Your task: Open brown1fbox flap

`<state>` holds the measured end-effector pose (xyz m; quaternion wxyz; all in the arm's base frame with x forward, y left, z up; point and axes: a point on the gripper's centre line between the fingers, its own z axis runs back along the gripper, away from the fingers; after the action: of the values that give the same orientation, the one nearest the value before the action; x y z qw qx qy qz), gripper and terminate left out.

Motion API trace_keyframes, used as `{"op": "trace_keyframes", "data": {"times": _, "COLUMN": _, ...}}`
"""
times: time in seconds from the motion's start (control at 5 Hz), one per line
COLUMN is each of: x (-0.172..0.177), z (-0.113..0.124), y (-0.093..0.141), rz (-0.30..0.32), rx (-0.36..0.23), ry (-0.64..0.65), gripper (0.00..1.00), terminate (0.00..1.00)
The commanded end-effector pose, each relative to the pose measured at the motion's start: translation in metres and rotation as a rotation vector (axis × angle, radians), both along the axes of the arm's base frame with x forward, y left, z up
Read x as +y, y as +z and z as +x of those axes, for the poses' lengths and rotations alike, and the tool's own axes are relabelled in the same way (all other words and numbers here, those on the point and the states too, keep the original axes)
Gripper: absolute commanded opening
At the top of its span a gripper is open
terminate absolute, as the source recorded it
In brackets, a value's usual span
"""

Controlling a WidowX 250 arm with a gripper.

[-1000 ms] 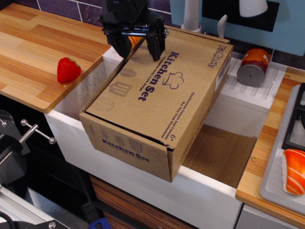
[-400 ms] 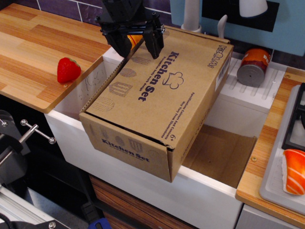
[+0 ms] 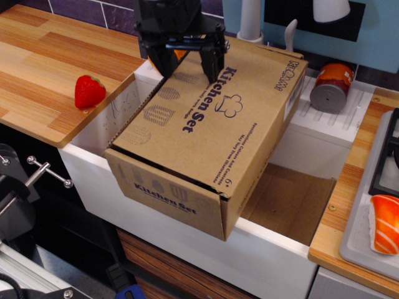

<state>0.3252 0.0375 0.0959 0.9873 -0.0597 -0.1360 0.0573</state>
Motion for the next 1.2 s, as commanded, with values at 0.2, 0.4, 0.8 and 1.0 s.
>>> {"op": "trace_keyframes", "data": {"times": 0.2, "x": -0.005, "z": 0.003, "y": 0.027, "rz": -0.141, "rx": -0.021, "ry": -0.057, "gripper": 1.0, "terminate": 0.0}}
{"op": "trace_keyframes", "data": {"times": 0.4, "x": -0.016, "z": 0.001, "y": 0.059, "rz": -0.202, "rx": 0.044, "ry": -0.034, "gripper": 1.0, "terminate": 0.0}}
{"op": "trace_keyframes", "data": {"times": 0.8, "x": -0.061, "z": -0.007, "y": 0.112, "rz": -0.215, "rx": 0.054, "ry": 0.059, "gripper": 1.0, "terminate": 0.0}}
{"op": "trace_keyframes", "data": {"times": 1.0, "x": -0.085, "z": -0.011, "y": 0.122, "rz": -0.134, "rx": 0.023, "ry": 0.091, "gripper": 1.0, "terminate": 0.0}}
